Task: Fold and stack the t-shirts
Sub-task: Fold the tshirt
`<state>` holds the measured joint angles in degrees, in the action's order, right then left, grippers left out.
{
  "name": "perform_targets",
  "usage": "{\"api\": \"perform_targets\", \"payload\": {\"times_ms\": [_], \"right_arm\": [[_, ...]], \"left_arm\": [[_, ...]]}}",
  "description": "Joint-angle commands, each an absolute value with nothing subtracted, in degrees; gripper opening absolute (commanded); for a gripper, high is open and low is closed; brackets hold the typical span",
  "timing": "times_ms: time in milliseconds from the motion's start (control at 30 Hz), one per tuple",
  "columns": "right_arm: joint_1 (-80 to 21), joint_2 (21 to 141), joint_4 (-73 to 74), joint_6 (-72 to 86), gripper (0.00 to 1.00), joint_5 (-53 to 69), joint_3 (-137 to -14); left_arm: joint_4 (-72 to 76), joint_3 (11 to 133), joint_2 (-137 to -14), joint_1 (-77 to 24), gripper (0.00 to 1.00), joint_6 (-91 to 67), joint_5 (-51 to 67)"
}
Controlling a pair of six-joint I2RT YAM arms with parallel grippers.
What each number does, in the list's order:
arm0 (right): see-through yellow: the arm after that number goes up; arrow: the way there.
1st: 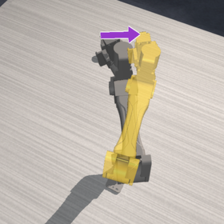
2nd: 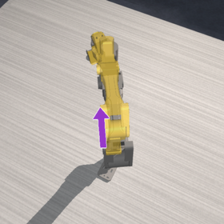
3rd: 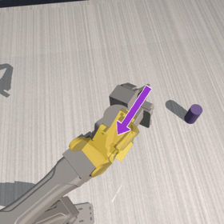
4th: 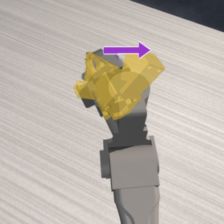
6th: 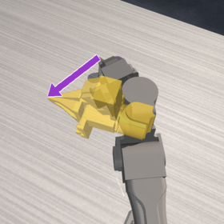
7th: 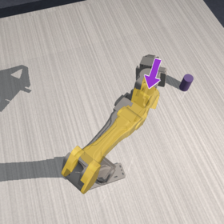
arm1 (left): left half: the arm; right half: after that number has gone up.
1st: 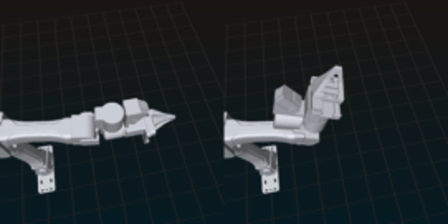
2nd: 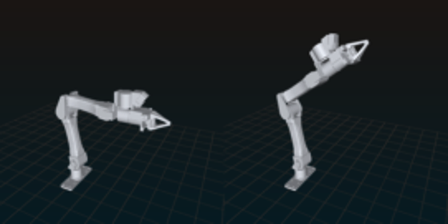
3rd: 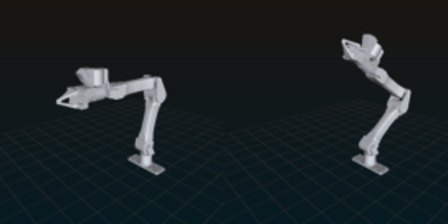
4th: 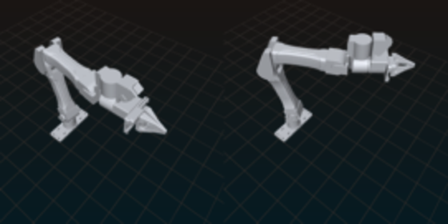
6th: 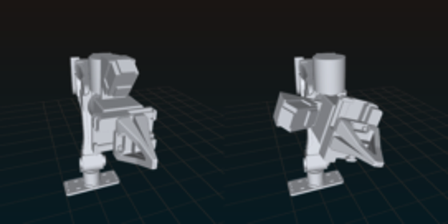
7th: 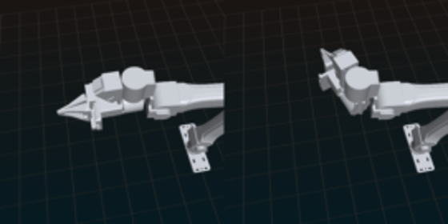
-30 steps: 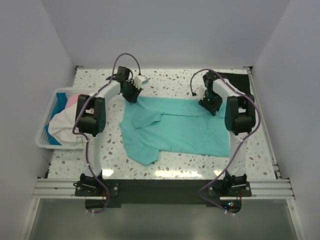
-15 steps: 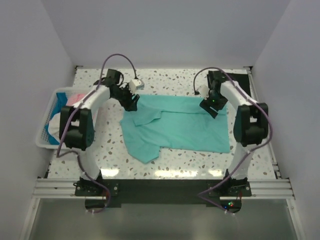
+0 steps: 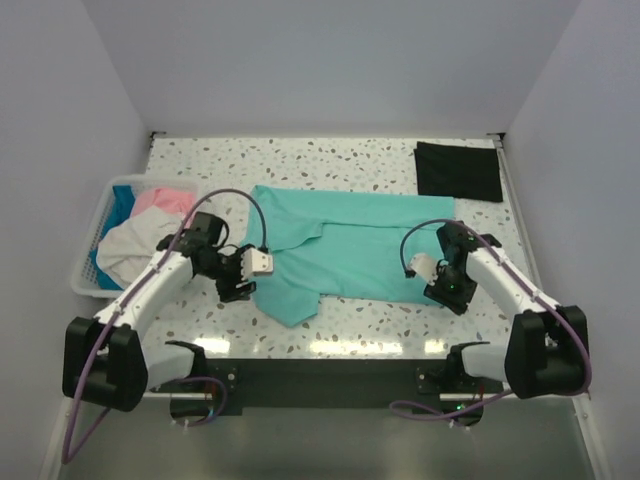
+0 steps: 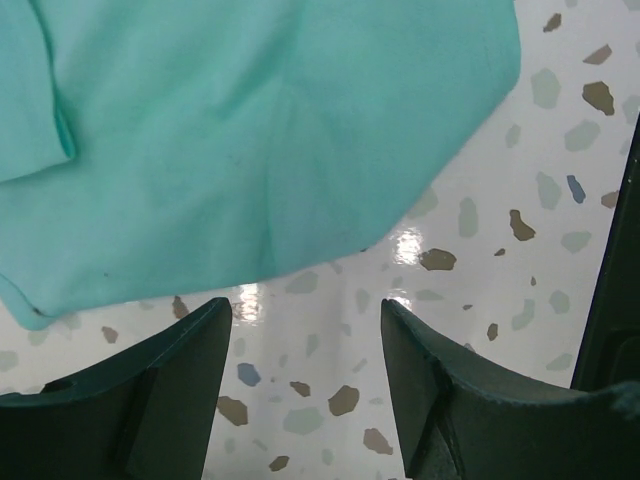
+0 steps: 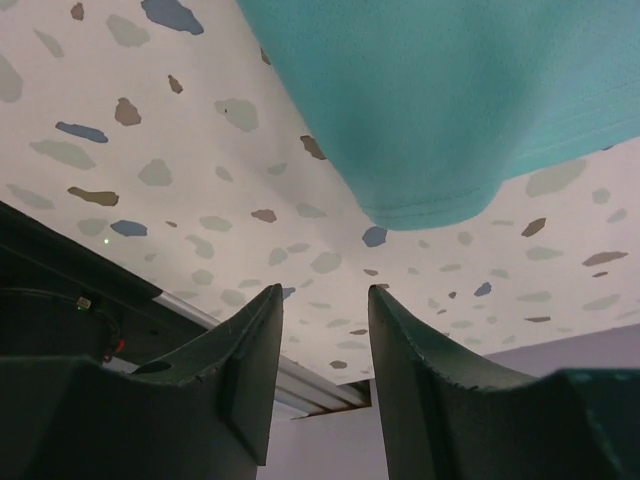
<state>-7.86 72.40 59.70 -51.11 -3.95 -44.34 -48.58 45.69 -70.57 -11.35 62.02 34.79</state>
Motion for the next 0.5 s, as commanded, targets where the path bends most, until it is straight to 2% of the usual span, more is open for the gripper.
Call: {"api": "perform_targets", "payload": {"times_ms": [0, 233, 467], "right_arm": [[-8.3, 73.0, 52.4, -53.4, 0.43, -6.4, -42.9], [-10.1, 80.3, 47.6, -51.7, 0.43, -6.6, -44.1], [-12.0, 83.1, 43.7, -50.9, 0.42, -8.3, -41.9]], "left_arm": [[-47.2, 41.1, -66.4, -13.8, 0.66, 67.8, 32.7], [-41.7, 33.4, -61.7, -21.0, 0.66, 68.6, 27.2], [-33.0, 31.5, -63.5, -27.3, 0.66, 66.4, 26.0]]}}
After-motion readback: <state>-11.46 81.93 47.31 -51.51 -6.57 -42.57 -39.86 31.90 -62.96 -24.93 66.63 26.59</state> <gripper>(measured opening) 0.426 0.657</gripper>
